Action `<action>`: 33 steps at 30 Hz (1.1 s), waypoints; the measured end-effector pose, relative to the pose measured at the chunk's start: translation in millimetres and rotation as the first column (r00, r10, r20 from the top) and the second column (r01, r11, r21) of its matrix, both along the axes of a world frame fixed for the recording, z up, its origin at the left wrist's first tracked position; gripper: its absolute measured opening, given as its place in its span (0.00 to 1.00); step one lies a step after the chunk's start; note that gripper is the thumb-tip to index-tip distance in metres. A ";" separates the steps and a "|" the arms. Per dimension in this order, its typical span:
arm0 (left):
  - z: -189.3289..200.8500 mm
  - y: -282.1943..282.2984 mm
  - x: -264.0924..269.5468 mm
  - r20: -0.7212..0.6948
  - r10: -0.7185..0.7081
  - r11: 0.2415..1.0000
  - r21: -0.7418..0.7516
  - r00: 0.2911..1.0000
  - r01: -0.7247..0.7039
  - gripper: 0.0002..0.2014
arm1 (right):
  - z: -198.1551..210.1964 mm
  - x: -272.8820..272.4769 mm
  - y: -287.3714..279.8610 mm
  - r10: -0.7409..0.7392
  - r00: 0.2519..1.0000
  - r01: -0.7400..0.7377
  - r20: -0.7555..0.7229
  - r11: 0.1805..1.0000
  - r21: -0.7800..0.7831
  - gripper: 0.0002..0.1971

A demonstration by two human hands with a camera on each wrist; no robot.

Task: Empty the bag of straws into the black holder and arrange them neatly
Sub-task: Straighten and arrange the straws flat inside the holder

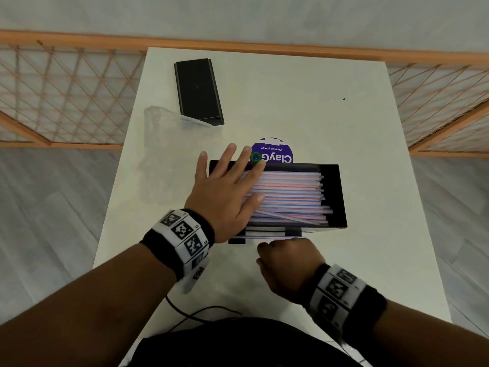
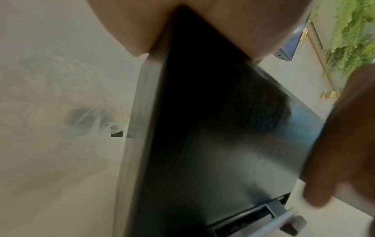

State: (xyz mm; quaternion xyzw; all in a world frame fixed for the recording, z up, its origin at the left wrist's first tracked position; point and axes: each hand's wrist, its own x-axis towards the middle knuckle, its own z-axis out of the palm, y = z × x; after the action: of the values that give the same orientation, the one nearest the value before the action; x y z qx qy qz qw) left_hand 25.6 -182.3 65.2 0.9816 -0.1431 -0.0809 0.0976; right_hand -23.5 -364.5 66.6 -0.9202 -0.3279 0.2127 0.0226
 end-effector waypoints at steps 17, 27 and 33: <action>0.9 8.6 11.3 0.063 0.192 0.862 -0.488 0.979 -0.137 0.12 | 62.5 15.5 -12.4 -0.039 0.992 0.052 0.117 0.993 -0.110 0.13; 19.6 20.1 9.3 -0.217 0.498 0.430 -0.779 0.840 -0.457 0.32 | 42.2 43.9 1.3 -0.093 0.987 0.100 0.130 0.994 -0.047 0.48; 11.9 8.7 -4.3 -0.275 0.421 0.541 -0.689 0.864 -0.483 0.33 | 22.6 36.4 -3.6 0.017 0.998 -0.016 -0.055 1.000 0.019 0.52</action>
State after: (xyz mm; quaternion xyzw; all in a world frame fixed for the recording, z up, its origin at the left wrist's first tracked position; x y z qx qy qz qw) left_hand 21.2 -173.6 77.0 0.8552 0.0984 -0.0254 0.5082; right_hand 12.8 -368.1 89.1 -0.9110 -0.3369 0.2349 0.0385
